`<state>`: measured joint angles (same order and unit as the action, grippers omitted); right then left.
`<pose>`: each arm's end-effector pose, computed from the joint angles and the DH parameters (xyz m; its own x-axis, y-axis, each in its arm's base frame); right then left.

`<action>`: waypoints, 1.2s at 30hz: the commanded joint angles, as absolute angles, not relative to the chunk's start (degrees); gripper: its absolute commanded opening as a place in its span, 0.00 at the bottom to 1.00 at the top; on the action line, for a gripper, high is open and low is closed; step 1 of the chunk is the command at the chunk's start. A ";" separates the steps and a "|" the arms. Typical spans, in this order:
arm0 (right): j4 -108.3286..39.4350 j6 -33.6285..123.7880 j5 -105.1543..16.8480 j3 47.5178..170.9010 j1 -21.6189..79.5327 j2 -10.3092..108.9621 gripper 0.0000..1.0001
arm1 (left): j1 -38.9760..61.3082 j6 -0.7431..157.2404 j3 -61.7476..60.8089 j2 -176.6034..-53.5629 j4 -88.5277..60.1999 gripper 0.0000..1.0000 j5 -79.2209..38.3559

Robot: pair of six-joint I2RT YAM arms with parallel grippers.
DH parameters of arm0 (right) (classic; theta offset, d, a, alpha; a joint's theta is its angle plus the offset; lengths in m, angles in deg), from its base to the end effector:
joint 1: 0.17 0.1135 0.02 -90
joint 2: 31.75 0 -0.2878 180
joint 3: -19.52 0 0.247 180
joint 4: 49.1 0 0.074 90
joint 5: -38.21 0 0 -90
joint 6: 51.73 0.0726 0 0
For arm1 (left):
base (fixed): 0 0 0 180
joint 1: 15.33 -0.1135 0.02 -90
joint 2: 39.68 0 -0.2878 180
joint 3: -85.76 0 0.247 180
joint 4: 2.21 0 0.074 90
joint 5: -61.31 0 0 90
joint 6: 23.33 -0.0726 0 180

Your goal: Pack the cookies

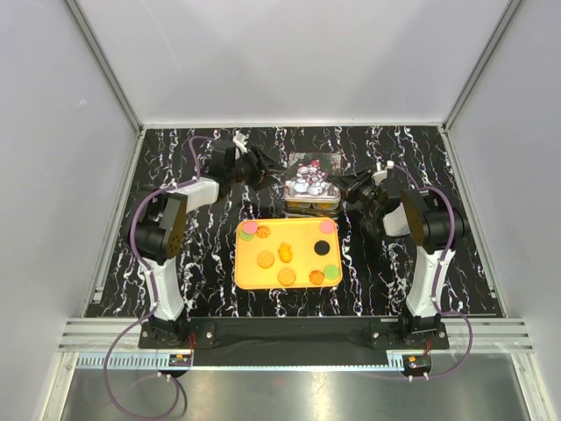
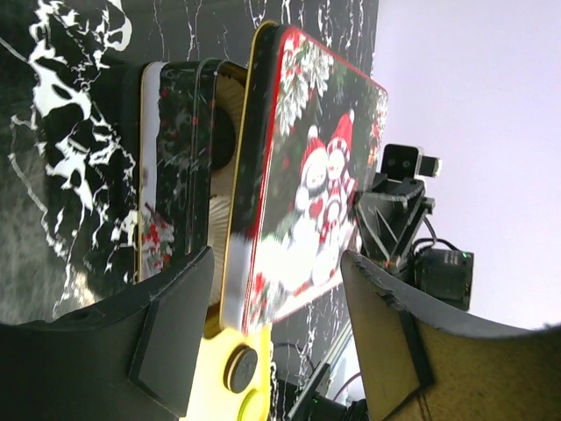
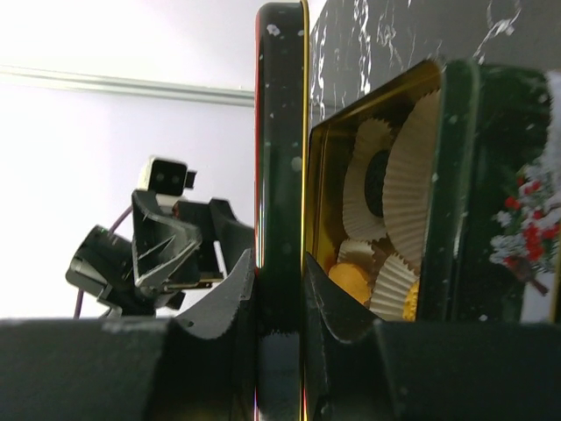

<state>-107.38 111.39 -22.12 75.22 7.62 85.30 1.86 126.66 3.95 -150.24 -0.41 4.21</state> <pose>0.3976 0.0907 0.1457 -0.5967 0.7576 -0.2646 -0.1256 0.2375 0.9632 0.4258 -0.1730 0.2030 -0.8320 -0.5037 -0.2327 -0.0195 0.4456 -0.8950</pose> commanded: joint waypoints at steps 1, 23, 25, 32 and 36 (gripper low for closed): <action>-109.49 110.34 -21.56 76.20 8.88 82.15 0.00 | 2.95 126.08 0.77 -152.79 -0.88 0.65 3.74; -109.92 108.67 -21.91 73.83 9.41 82.42 0.04 | 4.62 123.97 -3.45 -158.42 -4.58 0.66 1.89; -110.36 109.28 -21.82 73.57 9.41 82.24 0.04 | 4.62 123.89 -3.71 -158.51 -4.84 0.66 1.89; -109.22 108.23 -22.61 72.60 9.41 81.27 0.05 | 4.97 123.45 -4.94 -159.38 -5.98 0.65 1.80; -109.48 108.14 -22.88 71.90 9.50 81.36 0.05 | 5.23 122.92 -5.82 -159.82 -7.13 0.64 1.54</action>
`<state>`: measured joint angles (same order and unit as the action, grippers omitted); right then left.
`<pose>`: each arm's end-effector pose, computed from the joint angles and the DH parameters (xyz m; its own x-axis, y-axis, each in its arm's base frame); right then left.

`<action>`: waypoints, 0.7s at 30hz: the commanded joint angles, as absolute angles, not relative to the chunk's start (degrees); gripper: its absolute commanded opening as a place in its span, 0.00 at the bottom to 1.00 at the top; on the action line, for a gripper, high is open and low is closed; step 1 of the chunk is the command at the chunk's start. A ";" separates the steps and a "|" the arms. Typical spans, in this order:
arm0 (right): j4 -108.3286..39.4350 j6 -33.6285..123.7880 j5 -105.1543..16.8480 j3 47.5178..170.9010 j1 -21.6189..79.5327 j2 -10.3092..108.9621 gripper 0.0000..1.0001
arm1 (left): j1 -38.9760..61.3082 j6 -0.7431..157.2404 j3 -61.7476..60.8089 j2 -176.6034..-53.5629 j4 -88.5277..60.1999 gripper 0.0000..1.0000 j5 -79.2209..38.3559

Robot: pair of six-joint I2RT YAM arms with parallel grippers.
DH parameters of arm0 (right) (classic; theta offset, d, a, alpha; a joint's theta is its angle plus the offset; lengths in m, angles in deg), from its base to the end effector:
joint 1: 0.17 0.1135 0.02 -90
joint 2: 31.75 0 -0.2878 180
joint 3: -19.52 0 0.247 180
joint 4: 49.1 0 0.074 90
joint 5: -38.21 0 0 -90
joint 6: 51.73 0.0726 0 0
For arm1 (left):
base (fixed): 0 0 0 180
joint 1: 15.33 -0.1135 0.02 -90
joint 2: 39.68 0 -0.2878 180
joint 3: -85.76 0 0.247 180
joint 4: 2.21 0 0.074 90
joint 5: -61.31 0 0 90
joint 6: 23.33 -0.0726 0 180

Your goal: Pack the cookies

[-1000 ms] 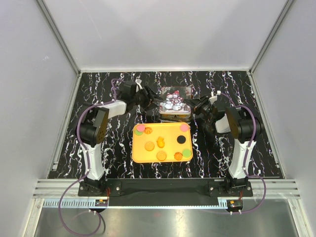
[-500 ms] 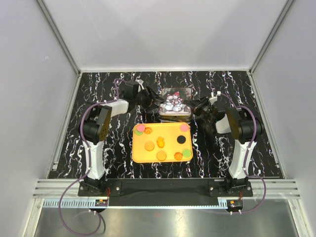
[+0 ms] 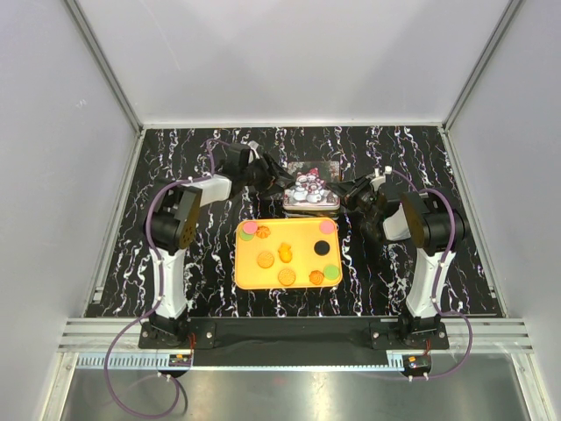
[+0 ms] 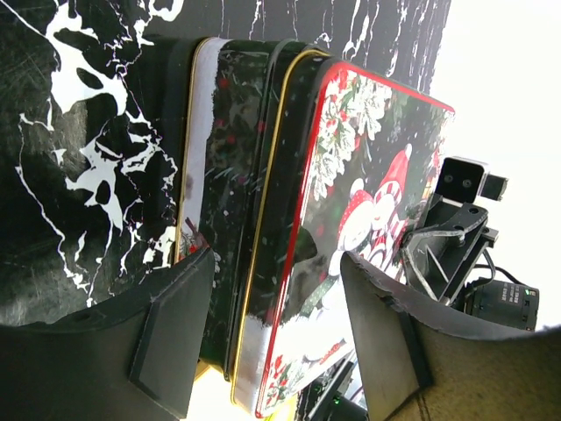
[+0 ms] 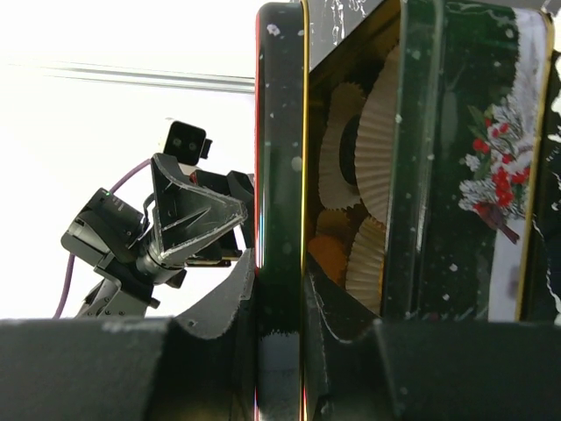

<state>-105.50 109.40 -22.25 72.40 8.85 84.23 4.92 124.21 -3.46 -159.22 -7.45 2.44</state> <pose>0.3836 0.0971 0.1359 -0.6240 0.7345 -0.2668 -0.0915 0.2704 0.9584 0.4428 -0.2034 0.1600 -0.8757 -0.4468 -0.1829 -0.0896 0.5227 -0.8478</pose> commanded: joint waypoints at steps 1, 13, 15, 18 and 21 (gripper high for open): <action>-109.57 108.23 -22.97 71.72 9.50 81.36 0.06 | 5.23 122.92 -5.91 -160.00 -7.30 0.64 1.54; -109.40 108.23 -23.41 71.10 9.50 80.48 0.29 | 5.76 120.81 -9.33 -161.84 -11.08 0.58 1.63; -109.40 108.14 -23.58 70.93 9.50 80.39 0.32 | 5.85 120.63 -10.04 -162.11 -11.61 0.57 1.72; -109.05 108.23 -23.84 70.67 9.32 80.05 0.35 | 6.11 120.20 -10.74 -162.46 -12.40 0.57 1.72; -108.87 108.14 -23.58 70.66 8.88 79.87 0.36 | 6.20 120.11 -11.01 -162.64 -12.49 0.56 1.63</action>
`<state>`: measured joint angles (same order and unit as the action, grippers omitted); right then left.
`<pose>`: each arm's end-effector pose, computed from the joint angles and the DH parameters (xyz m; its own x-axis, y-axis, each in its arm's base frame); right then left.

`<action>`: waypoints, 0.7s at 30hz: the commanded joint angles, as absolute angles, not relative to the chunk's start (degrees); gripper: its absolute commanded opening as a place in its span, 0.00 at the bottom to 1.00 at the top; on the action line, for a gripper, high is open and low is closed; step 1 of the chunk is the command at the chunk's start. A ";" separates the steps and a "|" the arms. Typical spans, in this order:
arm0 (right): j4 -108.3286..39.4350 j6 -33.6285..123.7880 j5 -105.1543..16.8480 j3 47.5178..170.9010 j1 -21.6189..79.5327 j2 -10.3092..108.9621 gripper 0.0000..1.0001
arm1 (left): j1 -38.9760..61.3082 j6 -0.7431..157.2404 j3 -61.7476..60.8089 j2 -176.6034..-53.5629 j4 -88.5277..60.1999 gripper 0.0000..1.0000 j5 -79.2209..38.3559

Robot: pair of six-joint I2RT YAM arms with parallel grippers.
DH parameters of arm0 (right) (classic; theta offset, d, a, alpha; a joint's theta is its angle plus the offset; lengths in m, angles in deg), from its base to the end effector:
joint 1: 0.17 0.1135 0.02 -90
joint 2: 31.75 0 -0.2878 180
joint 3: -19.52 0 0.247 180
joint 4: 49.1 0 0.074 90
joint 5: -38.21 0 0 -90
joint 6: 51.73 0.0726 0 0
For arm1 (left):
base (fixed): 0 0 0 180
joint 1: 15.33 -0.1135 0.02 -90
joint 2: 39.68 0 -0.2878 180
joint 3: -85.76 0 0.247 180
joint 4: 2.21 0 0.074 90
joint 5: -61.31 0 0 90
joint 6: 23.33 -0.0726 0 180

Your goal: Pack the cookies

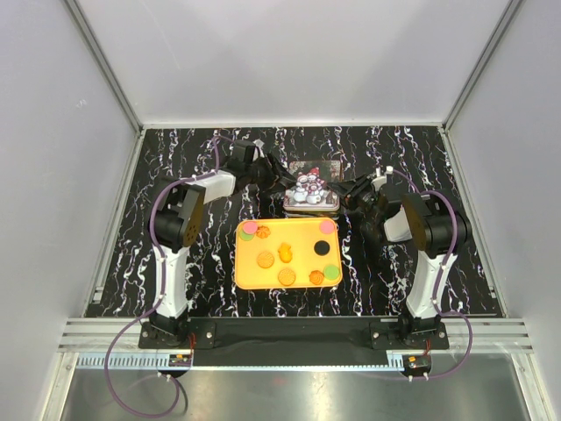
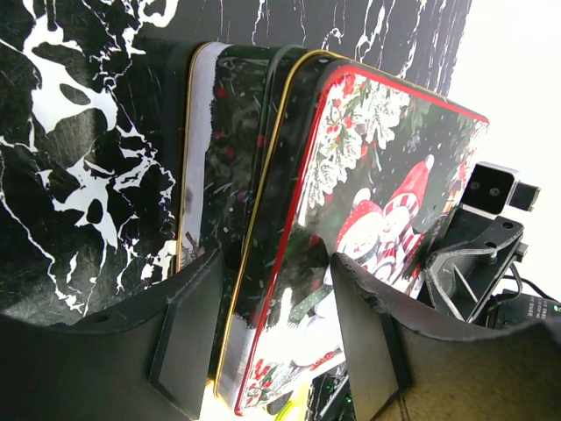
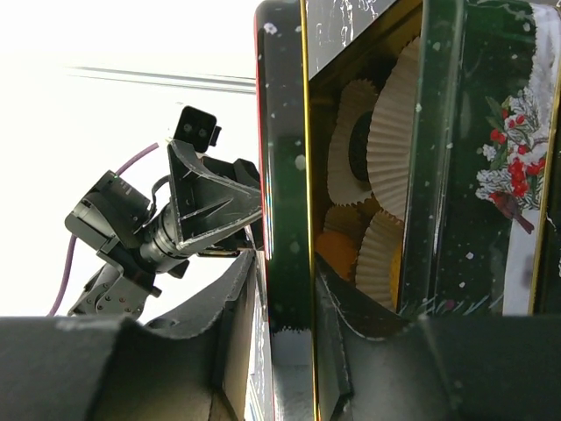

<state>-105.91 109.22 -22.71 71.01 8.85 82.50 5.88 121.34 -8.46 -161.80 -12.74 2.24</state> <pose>0.3776 0.0957 0.1421 -0.6142 0.7389 -0.2770 -0.1038 0.2723 0.9566 0.4508 -0.2150 0.1570 -0.8945 -0.4035 -0.1924 -0.0762 0.5617 -0.8238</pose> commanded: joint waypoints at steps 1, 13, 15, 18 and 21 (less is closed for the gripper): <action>-108.87 108.23 -23.58 70.49 8.80 79.87 0.37 | 6.29 120.02 -11.18 -162.90 -12.75 0.56 1.72; -107.47 107.79 -21.21 69.61 3.70 79.34 0.42 | 6.46 119.58 -12.59 -163.34 -14.07 0.55 1.72; -106.77 107.52 -21.03 69.79 3.35 79.25 0.42 | 6.46 119.58 -12.85 -163.34 -14.16 0.55 1.63; -105.97 107.00 -20.77 69.87 2.38 79.16 0.42 | 6.55 119.49 -13.03 -163.25 -14.33 0.55 1.80; -105.27 106.73 -20.51 69.70 1.06 79.08 0.42 | 6.55 119.23 -13.38 -163.34 -14.86 0.55 1.80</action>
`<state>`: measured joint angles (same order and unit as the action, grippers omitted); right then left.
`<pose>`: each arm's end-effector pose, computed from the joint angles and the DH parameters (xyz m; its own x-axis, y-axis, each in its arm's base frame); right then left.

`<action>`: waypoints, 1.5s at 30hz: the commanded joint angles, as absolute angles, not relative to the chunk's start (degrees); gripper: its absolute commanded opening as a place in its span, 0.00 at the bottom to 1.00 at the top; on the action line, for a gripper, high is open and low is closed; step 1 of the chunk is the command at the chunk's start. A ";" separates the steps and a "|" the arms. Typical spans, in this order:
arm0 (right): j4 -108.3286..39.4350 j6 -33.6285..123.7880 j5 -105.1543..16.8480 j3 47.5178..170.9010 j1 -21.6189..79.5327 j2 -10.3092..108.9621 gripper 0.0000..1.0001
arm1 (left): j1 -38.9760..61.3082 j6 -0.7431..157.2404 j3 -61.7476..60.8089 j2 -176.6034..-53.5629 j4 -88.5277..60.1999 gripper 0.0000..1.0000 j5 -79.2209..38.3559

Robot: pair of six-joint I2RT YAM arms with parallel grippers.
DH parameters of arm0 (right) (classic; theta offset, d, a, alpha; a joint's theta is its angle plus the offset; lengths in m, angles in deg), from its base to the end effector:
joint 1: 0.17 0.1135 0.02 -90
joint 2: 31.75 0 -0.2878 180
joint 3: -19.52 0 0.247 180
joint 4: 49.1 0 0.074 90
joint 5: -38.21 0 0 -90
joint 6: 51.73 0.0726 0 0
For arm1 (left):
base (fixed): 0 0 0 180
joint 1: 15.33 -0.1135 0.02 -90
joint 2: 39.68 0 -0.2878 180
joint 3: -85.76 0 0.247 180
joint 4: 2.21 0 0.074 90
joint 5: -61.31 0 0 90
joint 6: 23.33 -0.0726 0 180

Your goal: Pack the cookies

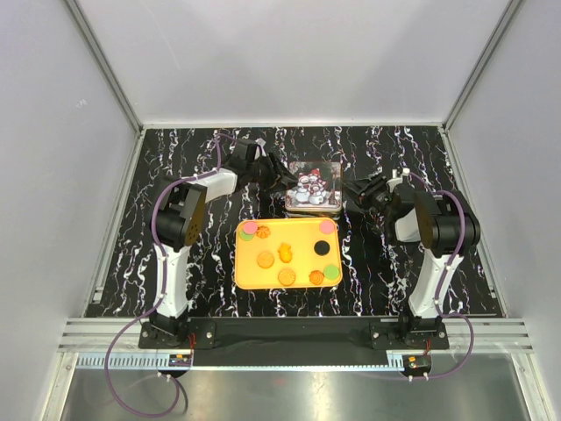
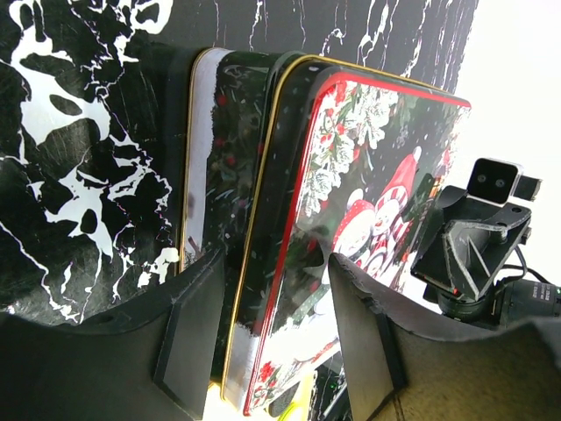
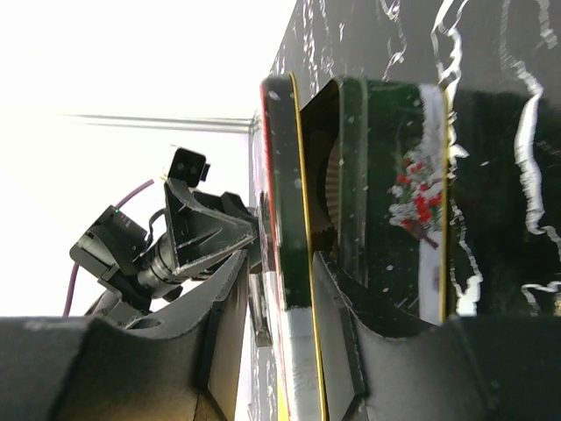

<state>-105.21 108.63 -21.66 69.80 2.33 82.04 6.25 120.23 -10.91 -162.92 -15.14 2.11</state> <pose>0.3800 0.0531 0.1382 -0.5472 0.7915 -0.2724 -0.0586 0.2884 0.9557 0.4549 -0.2199 0.1570 -0.9011 -0.3867 -0.1963 -0.0700 0.5763 -0.8142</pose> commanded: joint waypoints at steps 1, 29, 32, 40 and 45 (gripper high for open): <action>-105.09 106.47 -20.33 69.79 0.71 79.08 0.42 | 6.55 119.14 -13.38 -163.25 -14.95 0.55 1.80; -62.20 77.21 -29.21 87.45 3.17 74.06 0.78 | 7.69 117.91 -21.20 -165.36 -23.21 0.55 -0.04; -61.50 76.41 -28.85 88.33 3.43 74.42 0.79 | 7.87 117.21 -22.52 -165.89 -24.61 0.55 -0.22; -56.58 73.51 -31.14 91.93 6.51 74.94 0.78 | 8.48 116.68 -26.38 -167.73 -27.16 0.55 -0.48; -54.99 73.60 -31.23 93.43 6.51 76.18 0.77 | 8.75 116.42 -28.40 -168.61 -28.75 0.55 -0.74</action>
<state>-56.04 74.89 -30.30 91.24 6.22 75.51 8.04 117.21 -25.12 -168.21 -28.45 -0.62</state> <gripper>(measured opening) 0.768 0.550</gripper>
